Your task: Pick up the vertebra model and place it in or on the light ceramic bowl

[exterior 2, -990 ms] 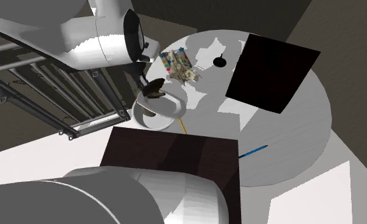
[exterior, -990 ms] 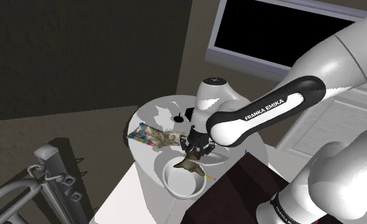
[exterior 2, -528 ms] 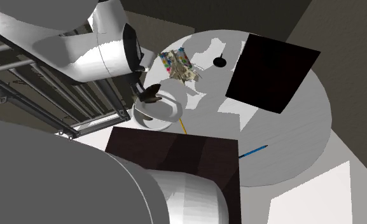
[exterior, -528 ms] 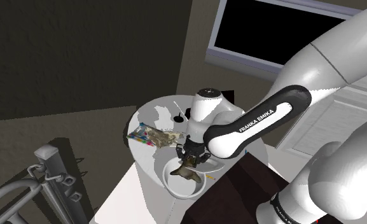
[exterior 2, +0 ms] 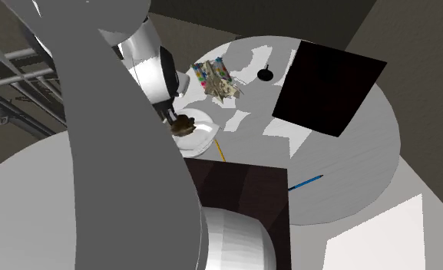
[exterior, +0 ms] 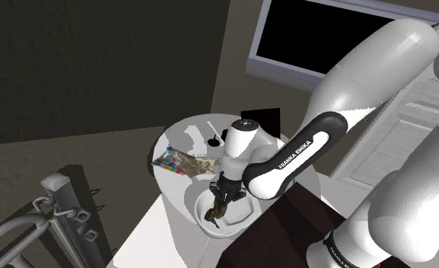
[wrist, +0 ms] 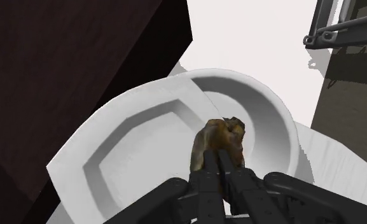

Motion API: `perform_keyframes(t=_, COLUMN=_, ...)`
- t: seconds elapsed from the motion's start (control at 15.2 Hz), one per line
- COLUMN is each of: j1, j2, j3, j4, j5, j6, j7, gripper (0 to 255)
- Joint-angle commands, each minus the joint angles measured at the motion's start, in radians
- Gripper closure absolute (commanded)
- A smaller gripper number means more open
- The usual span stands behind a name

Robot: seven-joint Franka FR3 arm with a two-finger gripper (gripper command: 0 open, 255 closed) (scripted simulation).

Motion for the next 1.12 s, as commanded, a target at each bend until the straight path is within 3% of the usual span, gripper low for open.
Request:
perform_keyframes(t=0.0, j1=0.001, j2=0.034, j3=-0.010, j4=0.000, j5=-0.039, j6=0.032, j7=0.028, gripper=255)
perform_keyframes(t=0.07, j1=0.000, j2=0.015, j3=-0.005, j4=-0.002, j5=-0.017, j6=0.015, j7=0.012, gripper=255)
perform_keyframes(t=0.13, j1=0.000, j2=0.015, j3=-0.005, j4=-0.002, j5=-0.017, j6=0.015, j7=0.012, gripper=0)
perform_keyframes(t=0.2, j1=0.013, j2=0.054, j3=-0.031, j4=0.059, j5=-0.118, j6=-0.042, j7=0.133, gripper=0)
perform_keyframes(t=0.33, j1=0.051, j2=0.134, j3=-0.081, j4=0.186, j5=-0.242, j6=-0.168, j7=0.312, gripper=0)
perform_keyframes(t=0.4, j1=0.061, j2=0.147, j3=-0.093, j4=0.207, j5=-0.255, j6=-0.189, j7=0.335, gripper=0)
perform_keyframes(t=0.86, j1=0.082, j2=0.252, j3=-0.145, j4=0.211, j5=-0.352, j6=-0.096, j7=0.403, gripper=0)
perform_keyframes(t=1.06, j1=0.082, j2=0.252, j3=-0.146, j4=0.211, j5=-0.351, j6=-0.096, j7=0.403, gripper=0)
